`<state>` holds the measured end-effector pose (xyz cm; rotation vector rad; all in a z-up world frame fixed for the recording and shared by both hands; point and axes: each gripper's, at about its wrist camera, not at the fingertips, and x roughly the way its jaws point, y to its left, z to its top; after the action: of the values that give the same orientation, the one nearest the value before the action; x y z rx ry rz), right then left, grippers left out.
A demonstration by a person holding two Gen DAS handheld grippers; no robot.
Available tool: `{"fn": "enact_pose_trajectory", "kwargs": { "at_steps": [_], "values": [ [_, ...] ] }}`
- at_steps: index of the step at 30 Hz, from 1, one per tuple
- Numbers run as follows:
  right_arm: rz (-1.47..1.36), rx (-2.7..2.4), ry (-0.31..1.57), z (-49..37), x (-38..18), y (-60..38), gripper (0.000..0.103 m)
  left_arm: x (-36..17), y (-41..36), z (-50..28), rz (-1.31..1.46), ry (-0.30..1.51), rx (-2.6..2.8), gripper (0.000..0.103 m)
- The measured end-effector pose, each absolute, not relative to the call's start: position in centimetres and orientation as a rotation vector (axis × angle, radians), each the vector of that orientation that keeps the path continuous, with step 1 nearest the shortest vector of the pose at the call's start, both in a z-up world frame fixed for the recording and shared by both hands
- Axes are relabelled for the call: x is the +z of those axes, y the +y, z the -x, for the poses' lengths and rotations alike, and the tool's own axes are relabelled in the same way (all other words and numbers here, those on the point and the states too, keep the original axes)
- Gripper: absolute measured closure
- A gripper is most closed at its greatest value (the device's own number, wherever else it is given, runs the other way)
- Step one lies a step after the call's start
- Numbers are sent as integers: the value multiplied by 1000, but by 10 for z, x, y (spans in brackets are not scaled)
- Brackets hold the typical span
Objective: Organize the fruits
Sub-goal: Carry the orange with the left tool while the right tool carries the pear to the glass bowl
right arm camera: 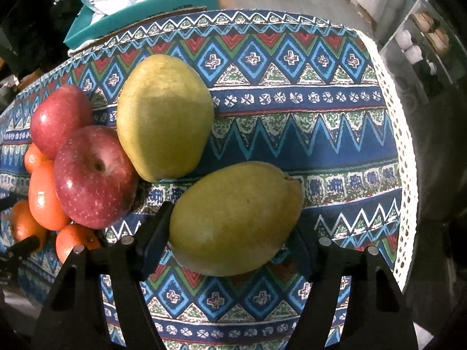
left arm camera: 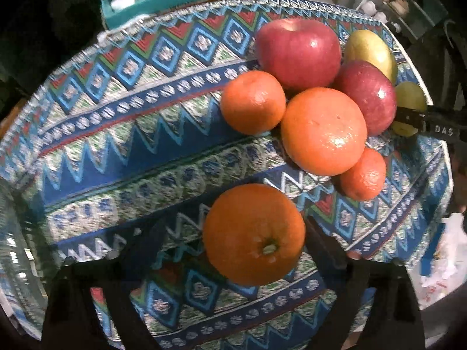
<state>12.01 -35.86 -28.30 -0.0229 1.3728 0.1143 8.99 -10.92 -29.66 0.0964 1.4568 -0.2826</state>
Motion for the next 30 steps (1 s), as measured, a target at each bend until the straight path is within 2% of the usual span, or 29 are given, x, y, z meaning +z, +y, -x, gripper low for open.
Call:
{"fn": "enact_pose_trajectory", "kwargs": {
  "at_steps": [1, 2, 4, 15, 30],
  "values": [
    [16, 115, 1368, -118, -283, -359, 31, -299, -109, -90, -76, 1468, -299, 26],
    [9, 117, 1366, -117, -283, -359, 31, -300, -110, -89, -68, 1470, -307, 27],
    [10, 117, 1360, -113, -282, -360, 31, -300, -113, -89, -68, 1453, -332, 37],
    [49, 114, 1297, -84, -261, -355, 31, -280, -107, -73, -114, 1361, -285, 38],
    [105, 196, 1129, -66, -190, -312, 31, -199, -82, -54, -69, 1237, -271, 38]
  ]
}}
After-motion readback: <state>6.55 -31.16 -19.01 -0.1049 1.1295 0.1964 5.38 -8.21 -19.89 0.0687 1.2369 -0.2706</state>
